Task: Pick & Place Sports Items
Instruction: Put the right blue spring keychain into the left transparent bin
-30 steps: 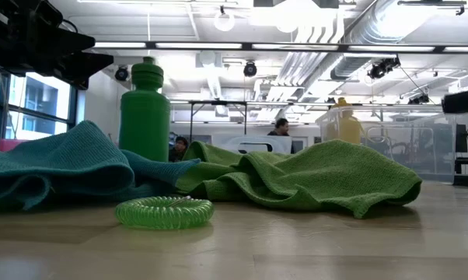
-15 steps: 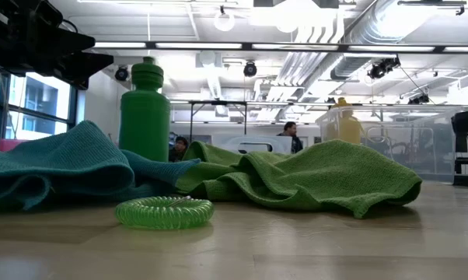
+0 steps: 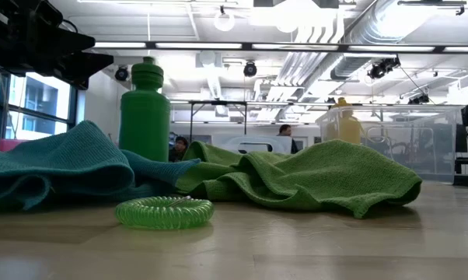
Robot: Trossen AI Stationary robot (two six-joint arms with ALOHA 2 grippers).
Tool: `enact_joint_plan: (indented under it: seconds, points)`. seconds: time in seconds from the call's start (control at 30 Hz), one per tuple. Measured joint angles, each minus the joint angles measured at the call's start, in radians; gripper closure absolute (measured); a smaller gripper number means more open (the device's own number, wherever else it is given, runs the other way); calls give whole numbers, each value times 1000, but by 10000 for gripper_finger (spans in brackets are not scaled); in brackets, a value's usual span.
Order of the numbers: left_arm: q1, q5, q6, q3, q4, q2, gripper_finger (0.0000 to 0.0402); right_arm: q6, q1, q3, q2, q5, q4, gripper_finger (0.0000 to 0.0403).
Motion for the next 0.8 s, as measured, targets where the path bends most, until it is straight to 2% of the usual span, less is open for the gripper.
enact_joint_plan:
  seconds: [0.33, 0.57, 0.8]
  points:
    - [0, 0, 0, 0, 0, 0, 152, 79, -52, 1, -234, -10, 35, 390]
    - [0, 0, 0, 0, 0, 0, 152, 72, -121, 3, -393, 145, 183, 389]
    - [0, 0, 0, 0, 0, 0, 152, -3, -230, 4, -488, 292, 444, 388]
